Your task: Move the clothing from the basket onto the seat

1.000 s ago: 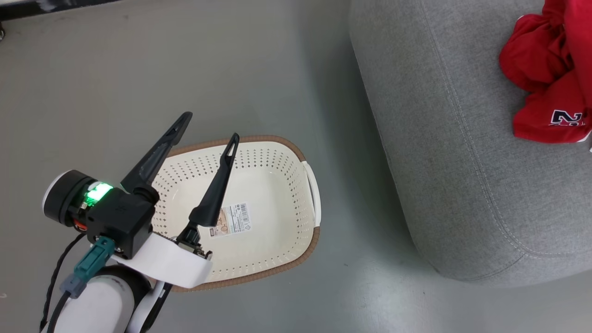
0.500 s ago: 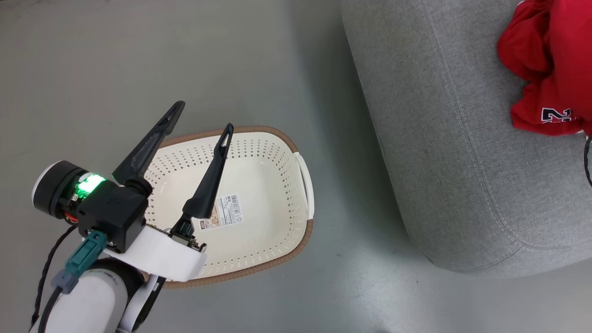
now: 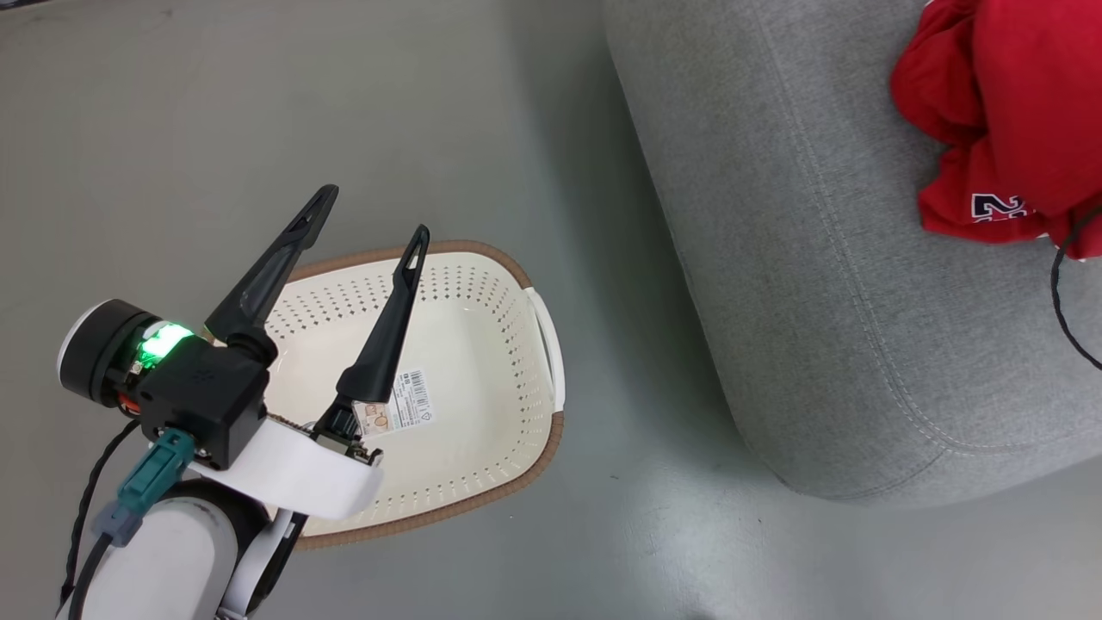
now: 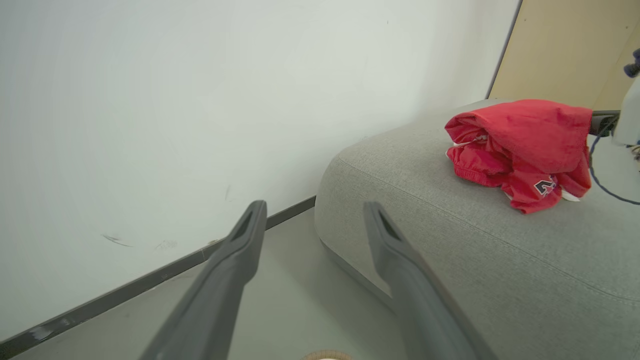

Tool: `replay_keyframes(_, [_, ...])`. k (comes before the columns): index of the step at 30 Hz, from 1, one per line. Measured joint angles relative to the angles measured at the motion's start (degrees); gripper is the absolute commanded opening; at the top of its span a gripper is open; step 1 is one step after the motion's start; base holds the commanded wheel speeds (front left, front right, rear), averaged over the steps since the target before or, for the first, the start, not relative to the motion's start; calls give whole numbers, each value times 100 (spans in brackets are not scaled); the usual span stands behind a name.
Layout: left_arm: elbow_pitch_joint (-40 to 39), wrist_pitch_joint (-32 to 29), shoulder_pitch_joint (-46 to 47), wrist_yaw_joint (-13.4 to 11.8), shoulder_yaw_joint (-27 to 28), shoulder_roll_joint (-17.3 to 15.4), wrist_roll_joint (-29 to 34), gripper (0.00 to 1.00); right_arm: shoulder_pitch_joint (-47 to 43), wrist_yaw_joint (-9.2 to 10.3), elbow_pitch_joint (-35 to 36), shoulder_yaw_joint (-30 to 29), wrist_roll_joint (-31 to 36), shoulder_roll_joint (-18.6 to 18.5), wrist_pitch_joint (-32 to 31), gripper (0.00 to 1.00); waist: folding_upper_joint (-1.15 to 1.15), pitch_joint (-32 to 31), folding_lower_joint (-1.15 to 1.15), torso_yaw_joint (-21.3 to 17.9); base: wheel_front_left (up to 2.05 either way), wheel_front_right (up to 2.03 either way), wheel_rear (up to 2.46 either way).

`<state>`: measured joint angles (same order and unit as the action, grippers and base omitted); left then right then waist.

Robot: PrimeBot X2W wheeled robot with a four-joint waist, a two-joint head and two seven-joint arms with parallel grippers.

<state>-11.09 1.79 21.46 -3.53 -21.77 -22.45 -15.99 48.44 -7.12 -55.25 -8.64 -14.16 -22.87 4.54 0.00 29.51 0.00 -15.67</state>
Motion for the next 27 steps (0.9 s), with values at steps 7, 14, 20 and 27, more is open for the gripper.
replay_keyframes(7, [88,77,0,-1,12,62,-40,100,-128,0,25,85,-259,-4,114,100,0,-64,0,-115,0,0,0])
replay_keyframes(14, [186,186,-1,-8,21,99,-55,100,-548,0,124,224,-415,20,314,100,0,-161,0,-243,0,0,0])
replay_keyframes(20, [266,281,-10,-52,34,141,-102,100,-924,0,198,296,-600,20,481,100,0,-262,0,-346,0,0,0])
replay_keyframes(27, [404,424,-51,-103,131,189,-155,100,-1219,0,513,420,-697,32,642,100,0,-422,0,-423,0,0,0])
